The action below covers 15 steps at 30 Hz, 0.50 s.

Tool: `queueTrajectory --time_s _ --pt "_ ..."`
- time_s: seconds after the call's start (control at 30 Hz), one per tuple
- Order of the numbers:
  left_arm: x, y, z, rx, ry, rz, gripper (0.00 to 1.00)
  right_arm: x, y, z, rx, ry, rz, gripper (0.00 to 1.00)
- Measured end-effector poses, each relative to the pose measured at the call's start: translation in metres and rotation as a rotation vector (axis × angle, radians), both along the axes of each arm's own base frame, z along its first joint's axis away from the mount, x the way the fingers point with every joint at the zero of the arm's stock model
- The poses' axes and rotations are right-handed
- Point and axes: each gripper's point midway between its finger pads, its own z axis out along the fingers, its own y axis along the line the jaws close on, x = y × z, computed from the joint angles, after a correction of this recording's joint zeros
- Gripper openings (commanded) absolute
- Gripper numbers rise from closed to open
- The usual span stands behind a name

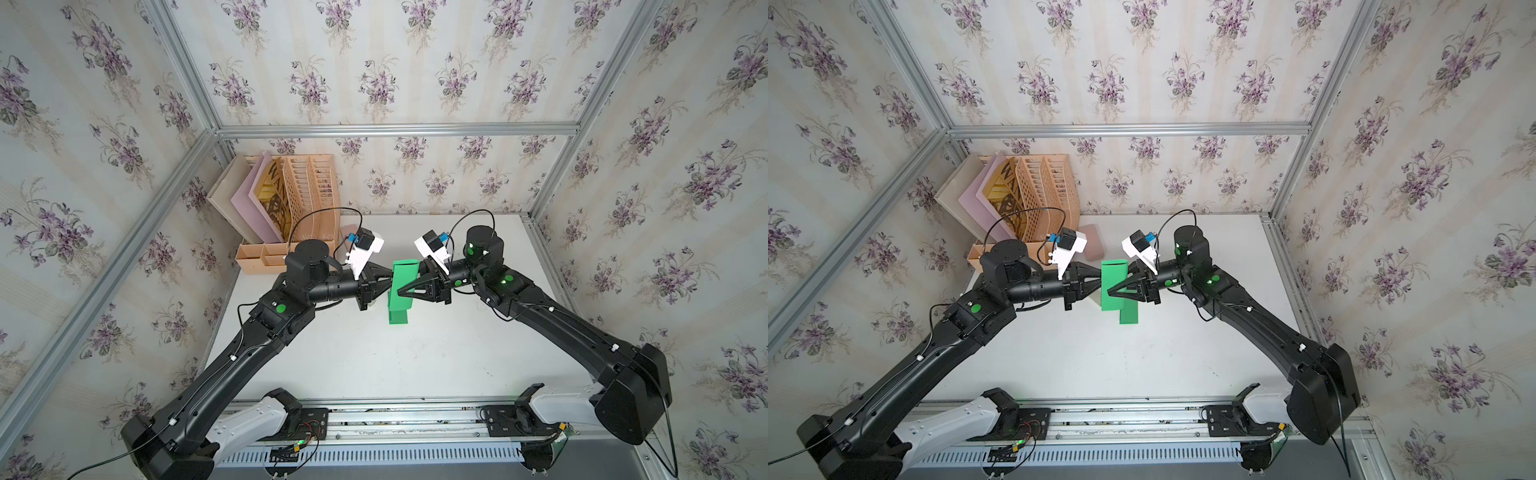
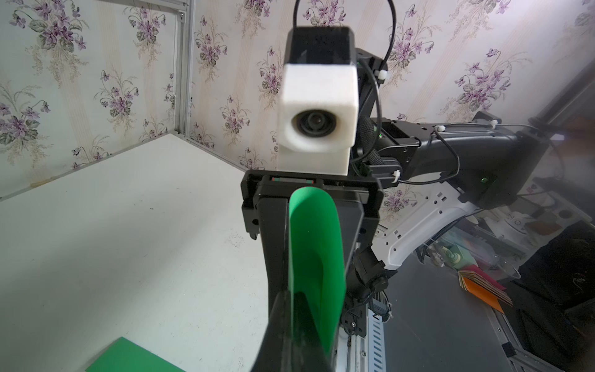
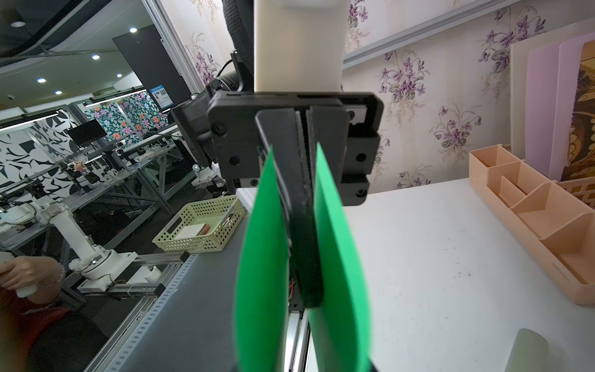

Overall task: Fold the square paper along the opposite sides
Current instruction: Fold the paper.

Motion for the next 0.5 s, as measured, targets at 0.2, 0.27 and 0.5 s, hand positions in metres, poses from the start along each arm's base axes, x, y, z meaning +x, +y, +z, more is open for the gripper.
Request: queueTrajectory --time_s 0.2,0.27,0.5 --pt "0.0001 -0.0001 -0.0013 0.002 0.003 0.000 0.00 0.0007 0.0003 -0.0004 -0.001 0.000 -0.003 0.26" --pt "0.0002 -0.0001 -0.0019 0.002 0.003 0.000 0.00 0.0007 0.0003 -0.0005 -0.001 0.000 -0.003 0.26" --pt "-0.0004 0.0006 -0.0027 0.003 0.004 0.002 0.00 0.0007 0.0003 -0.0004 -0.001 0.000 -0.003 0.26"
